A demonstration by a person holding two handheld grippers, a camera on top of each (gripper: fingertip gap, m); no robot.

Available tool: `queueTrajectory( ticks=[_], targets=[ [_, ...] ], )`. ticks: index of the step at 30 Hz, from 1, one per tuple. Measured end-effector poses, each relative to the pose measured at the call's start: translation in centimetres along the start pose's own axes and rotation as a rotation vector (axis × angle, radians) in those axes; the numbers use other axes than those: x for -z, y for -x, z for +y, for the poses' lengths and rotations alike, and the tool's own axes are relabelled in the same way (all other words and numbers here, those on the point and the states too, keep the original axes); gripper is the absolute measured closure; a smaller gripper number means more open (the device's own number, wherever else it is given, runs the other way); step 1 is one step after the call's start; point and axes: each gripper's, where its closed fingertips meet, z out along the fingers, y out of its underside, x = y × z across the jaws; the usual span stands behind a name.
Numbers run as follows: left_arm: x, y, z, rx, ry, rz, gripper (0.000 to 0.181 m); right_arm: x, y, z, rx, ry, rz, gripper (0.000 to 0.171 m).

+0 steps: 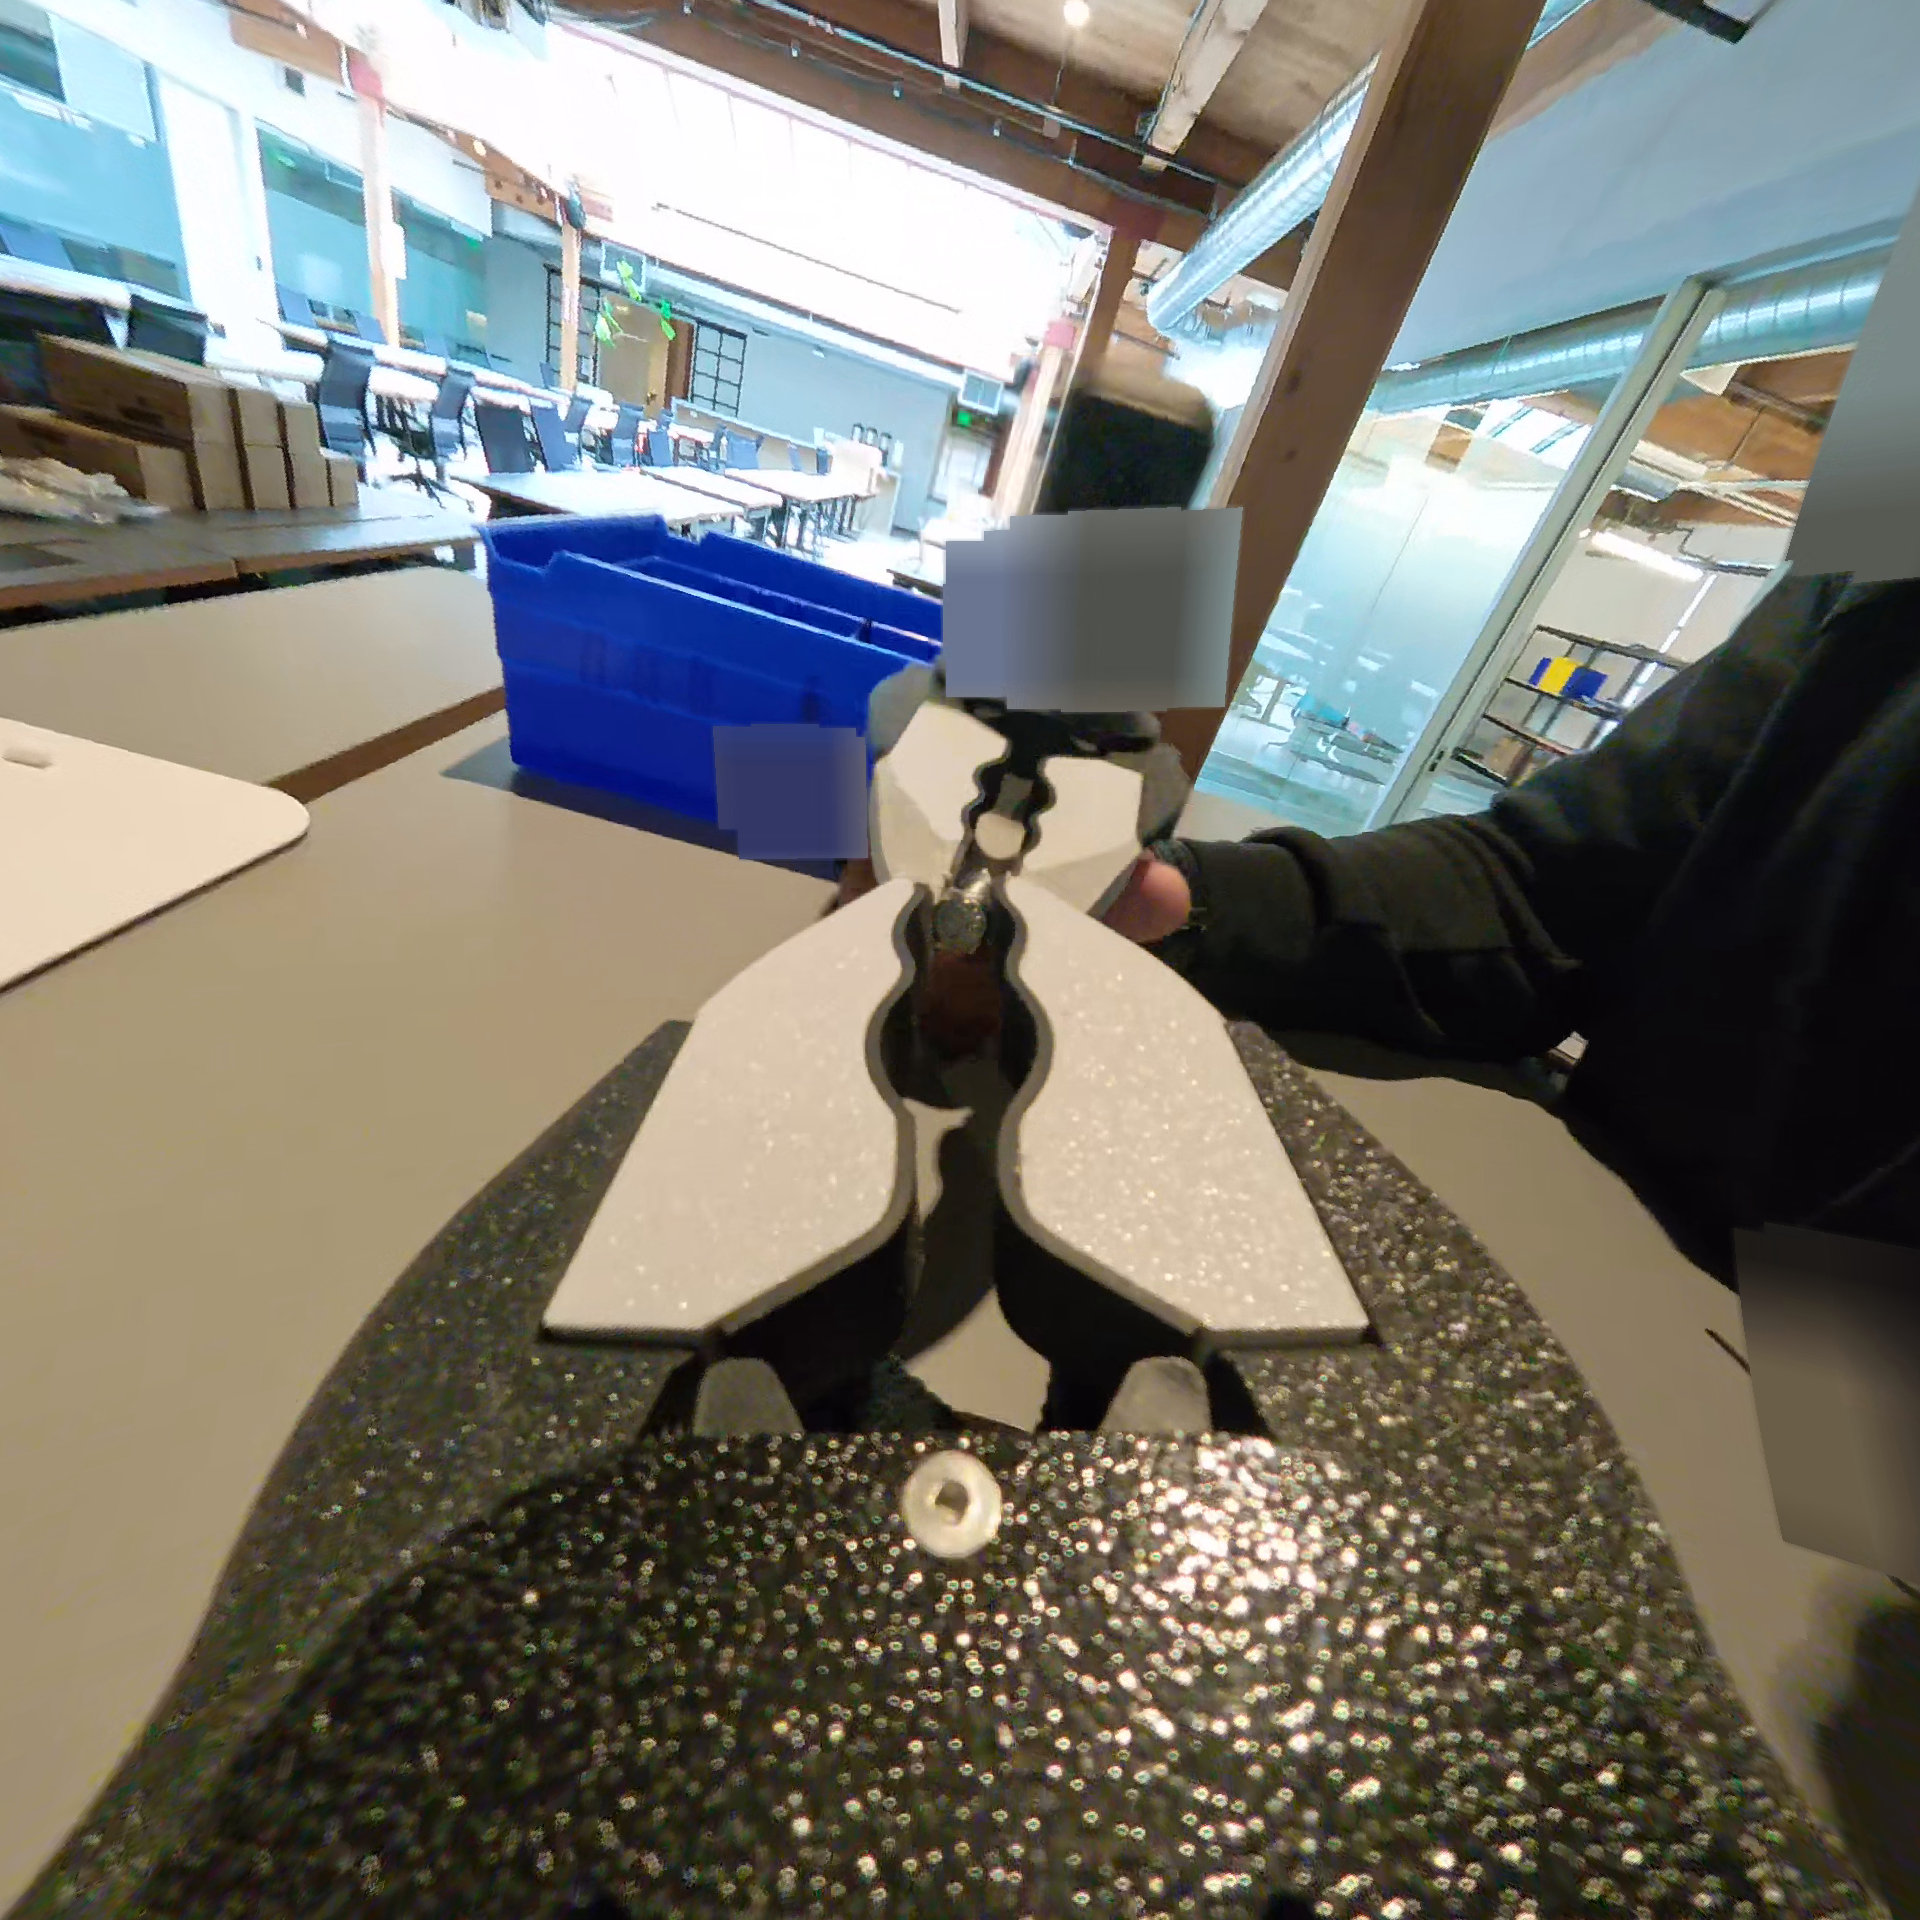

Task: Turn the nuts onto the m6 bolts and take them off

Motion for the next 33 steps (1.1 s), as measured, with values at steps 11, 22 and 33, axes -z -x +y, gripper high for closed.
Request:
queueTrajectory(
  ticks=[11, 22, 33],
  targets=[
    [0.4, -0.3, -0.4, -0.01, -0.037, 0.012, 0.171, 0.3, 0.6, -1.1, -0.102, -0.085, -0.064, 0.132],
    [0.0, -0.2, 0.0, -0.005, 0.002, 0.009, 0.171, 0.0, 0.0, 0.1, 0.14, 0.02, 0.059, 0.161],
    [0.4, -0.3, -0.4, -0.006, -0.035, 0.017, 0.172, 0.5, 0.1, -1.7, -0.05, -0.121, 0.002, 0.132]
  ],
)
